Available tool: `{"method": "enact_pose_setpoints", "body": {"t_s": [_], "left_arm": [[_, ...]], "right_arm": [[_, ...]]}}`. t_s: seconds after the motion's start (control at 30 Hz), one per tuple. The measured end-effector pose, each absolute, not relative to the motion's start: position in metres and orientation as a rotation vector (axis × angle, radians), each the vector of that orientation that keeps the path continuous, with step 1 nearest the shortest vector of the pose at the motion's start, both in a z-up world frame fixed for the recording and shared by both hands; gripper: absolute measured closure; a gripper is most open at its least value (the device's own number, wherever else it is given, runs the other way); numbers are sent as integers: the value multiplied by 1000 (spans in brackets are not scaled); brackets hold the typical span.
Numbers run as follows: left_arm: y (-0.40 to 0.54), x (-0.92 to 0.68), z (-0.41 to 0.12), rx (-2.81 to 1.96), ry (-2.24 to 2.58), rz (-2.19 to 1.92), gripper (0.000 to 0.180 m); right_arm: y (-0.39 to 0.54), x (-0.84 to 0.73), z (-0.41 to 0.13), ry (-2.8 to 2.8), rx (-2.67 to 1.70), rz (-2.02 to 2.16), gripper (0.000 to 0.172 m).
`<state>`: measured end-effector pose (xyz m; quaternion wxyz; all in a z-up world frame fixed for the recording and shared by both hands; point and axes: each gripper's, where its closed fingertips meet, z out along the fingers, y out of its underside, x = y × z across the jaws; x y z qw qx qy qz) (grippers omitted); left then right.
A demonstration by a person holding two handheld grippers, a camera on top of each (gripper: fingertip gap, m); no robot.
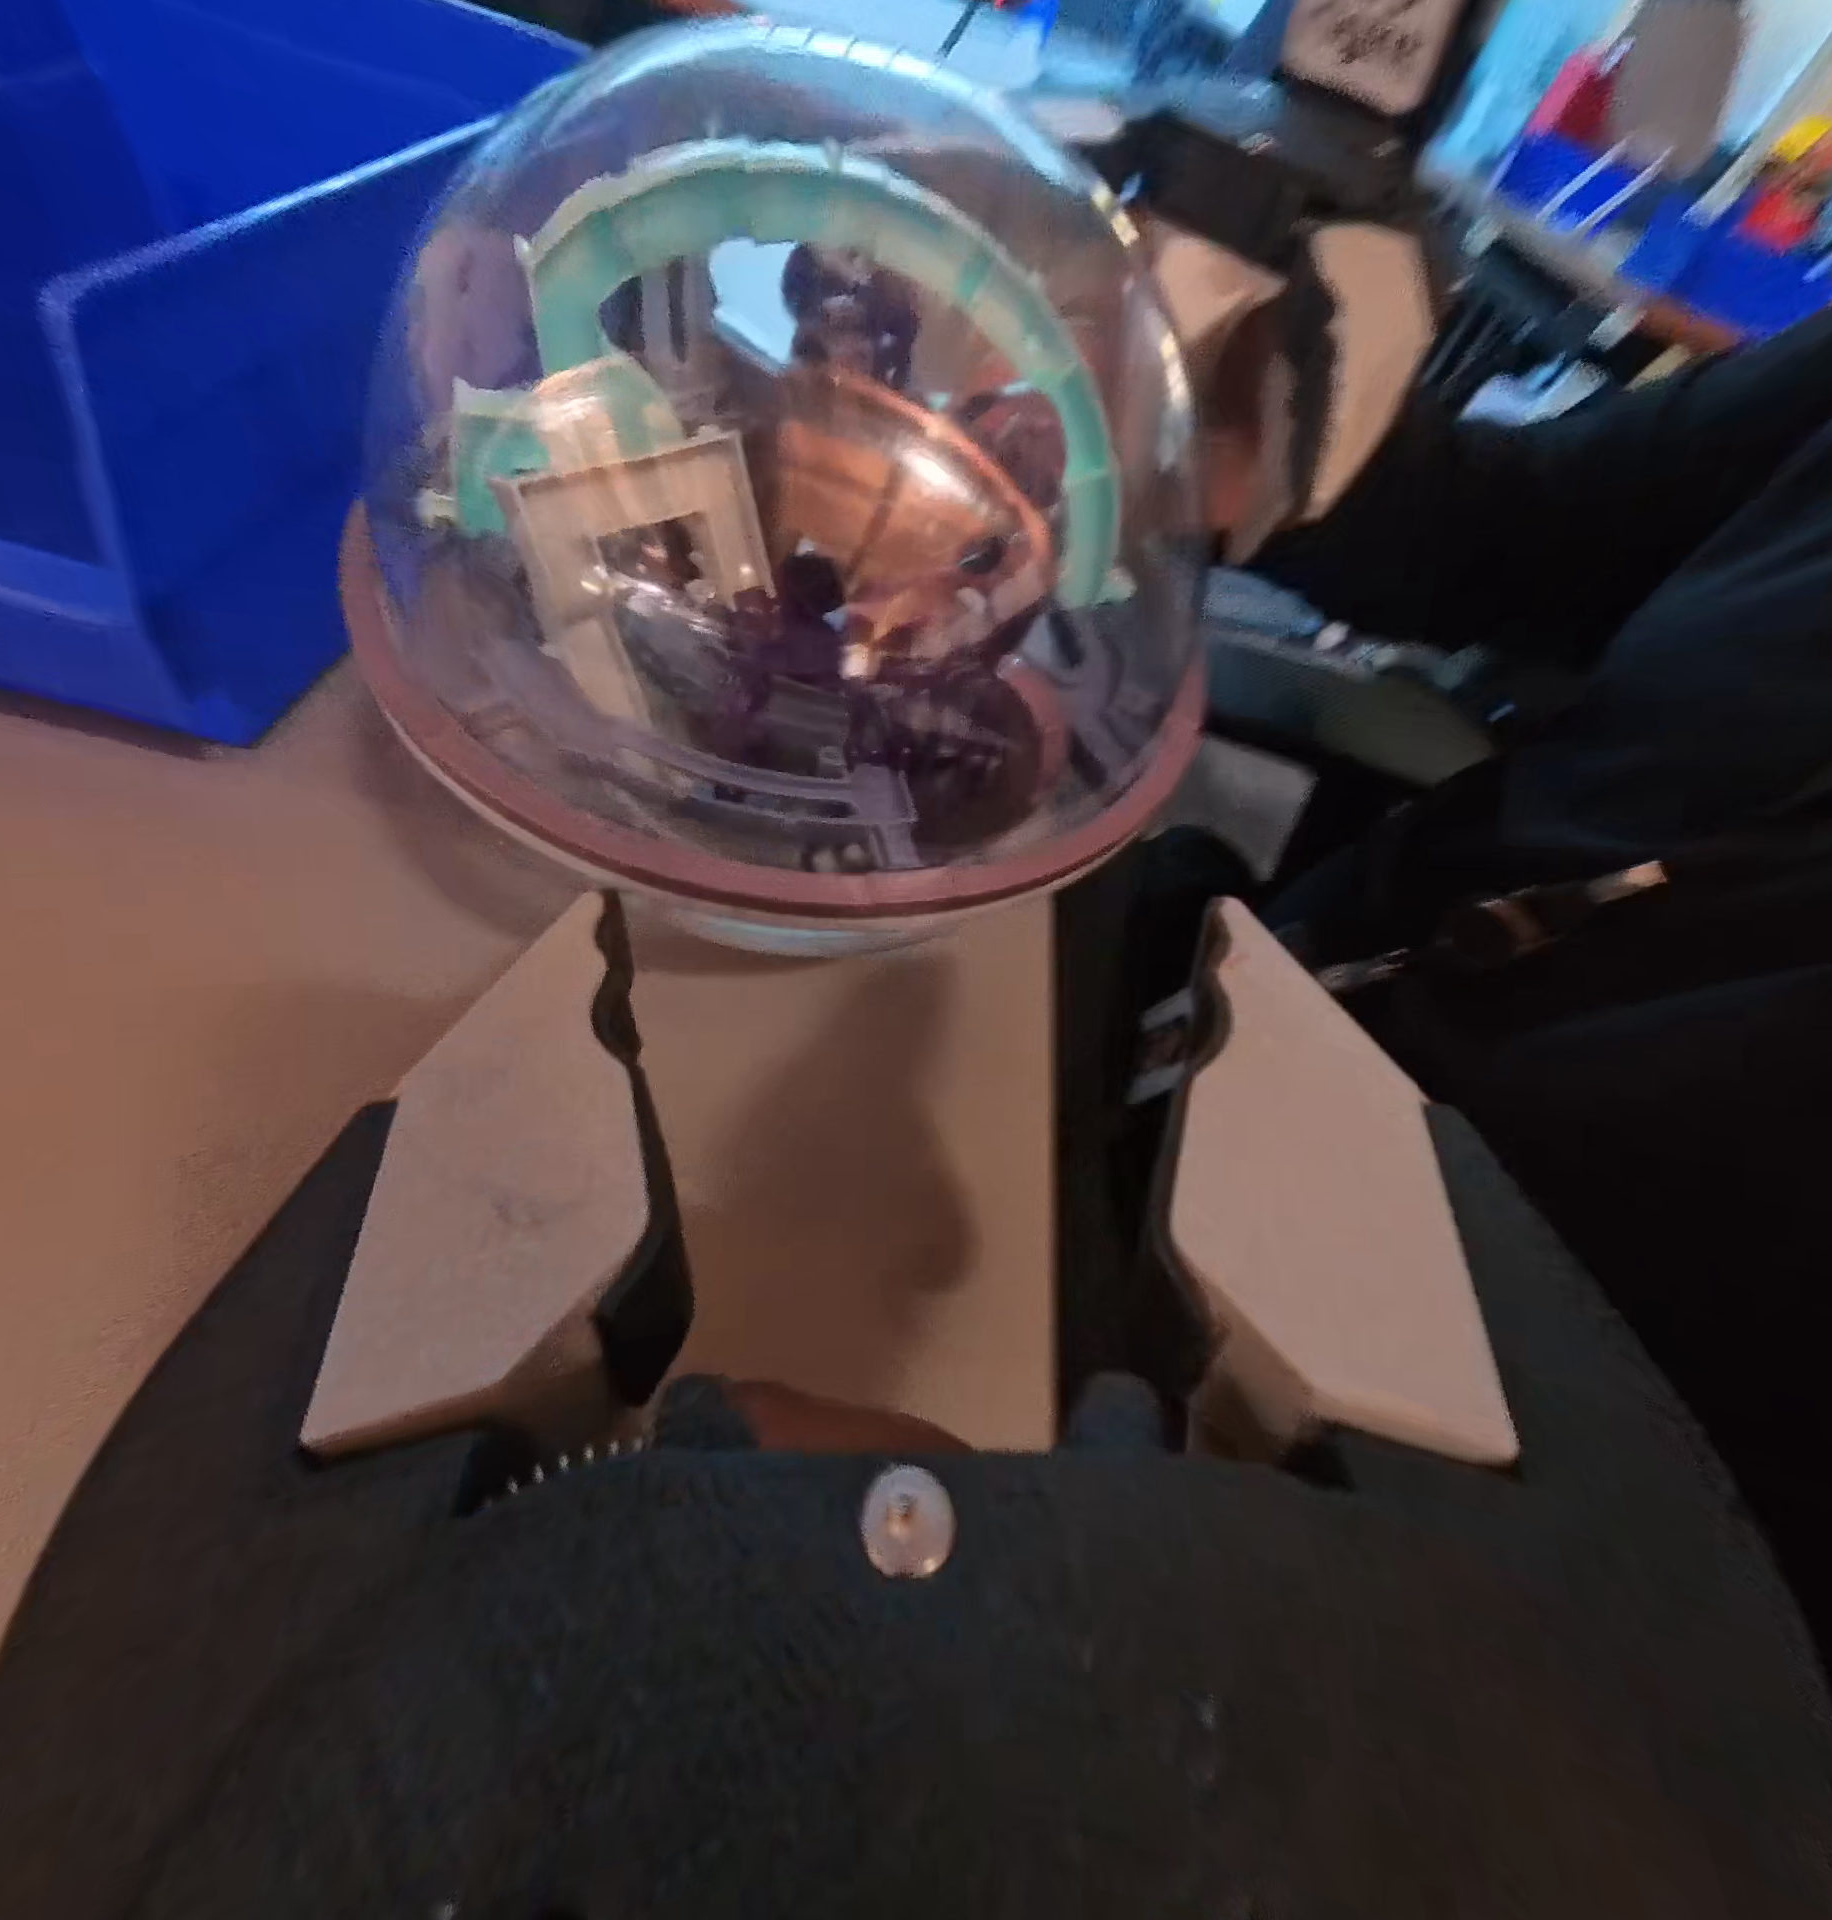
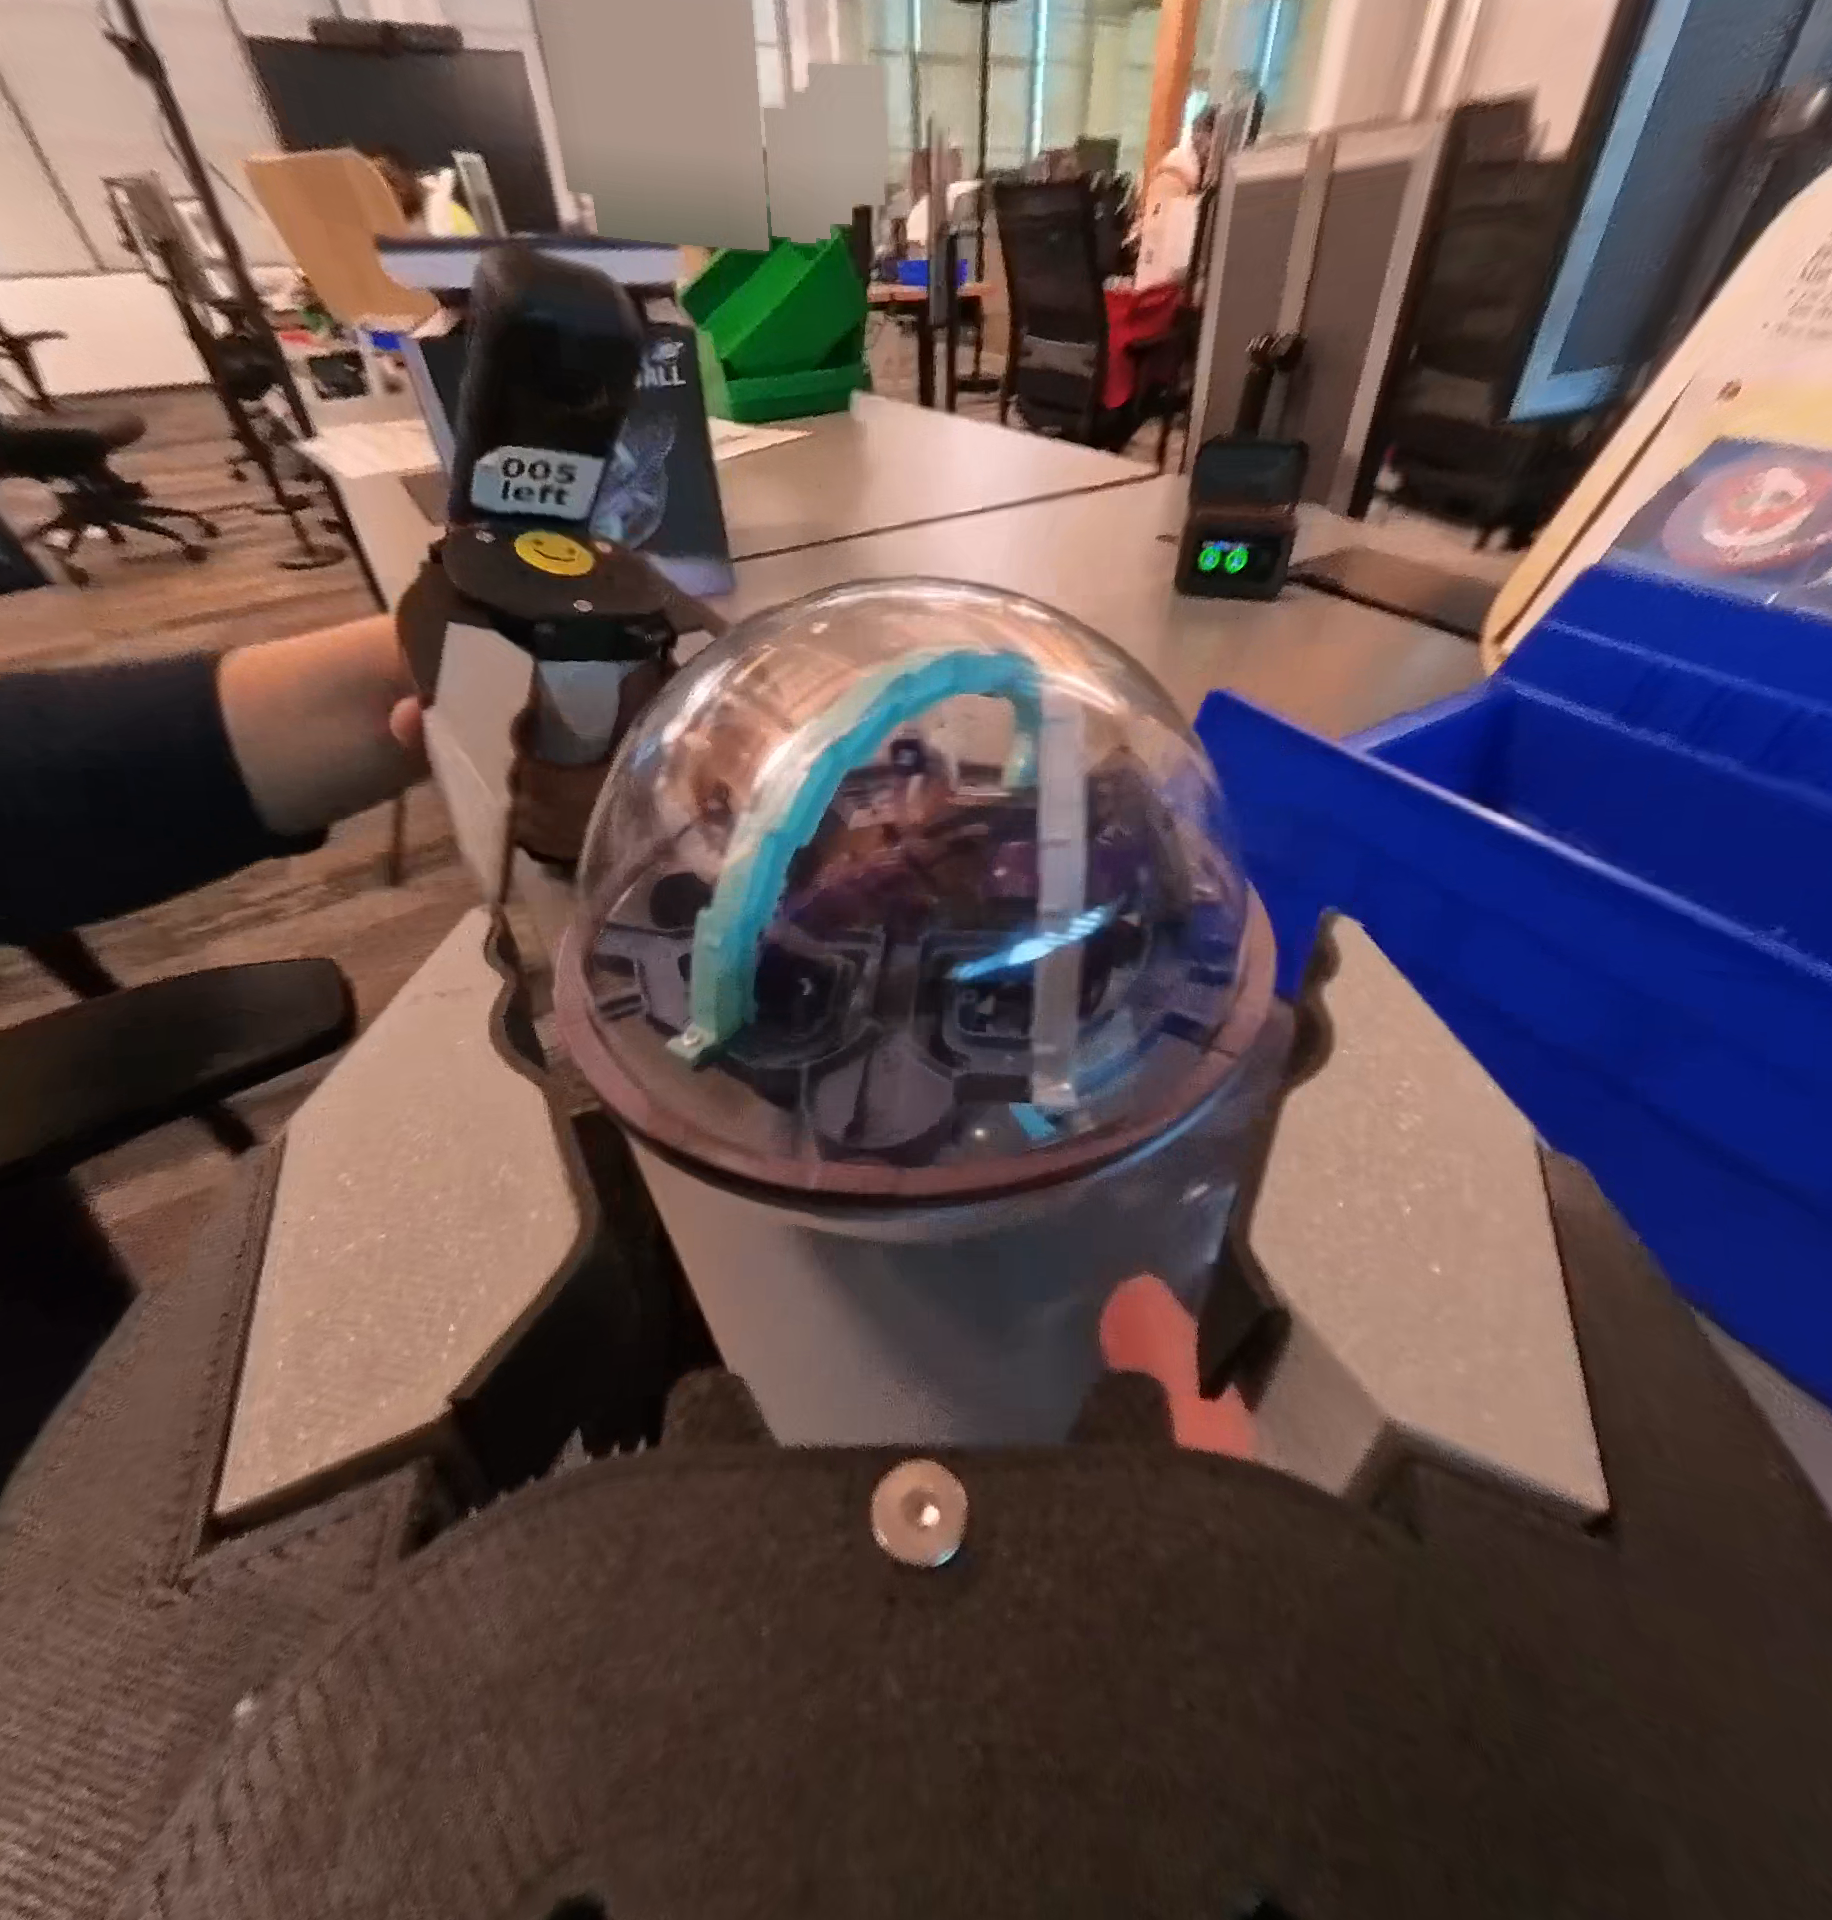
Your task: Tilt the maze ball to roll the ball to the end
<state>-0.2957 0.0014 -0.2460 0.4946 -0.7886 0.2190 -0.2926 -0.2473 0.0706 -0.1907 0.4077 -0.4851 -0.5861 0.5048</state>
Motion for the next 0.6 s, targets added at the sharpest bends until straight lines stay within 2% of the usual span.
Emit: {"method": "enact_pose_setpoints", "body": {"t_s": [0.07, 0.23, 0.3, 0.4, 0.5, 0.6], "left_arm": [[-2, -292, -237, -1865, 446, -804, 79], [15, -292, -238, -1888, 116, -890, 77], [20, -284, -243, -1910, 59, -870, 73], [24, -270, -239, -1874, 26, -808, 72], [26, -273, -231, -1836, 78, -714, 68], [22, -286, -221, -1807, 95, -714, 75]], "right_arm": [[83, -241, -186, -1500, -1270, 1357, 36], [130, -248, -191, -1591, -1419, 1501, 27], [121, -249, -200, -1717, -1466, 1654, 38], [97, -248, -206, -1842, -1430, 1827, 40], [80, -250, -219, -1902, -1414, 1752, 25], [73, -251, -233, -1933, -1453, 1596, 22]]}}
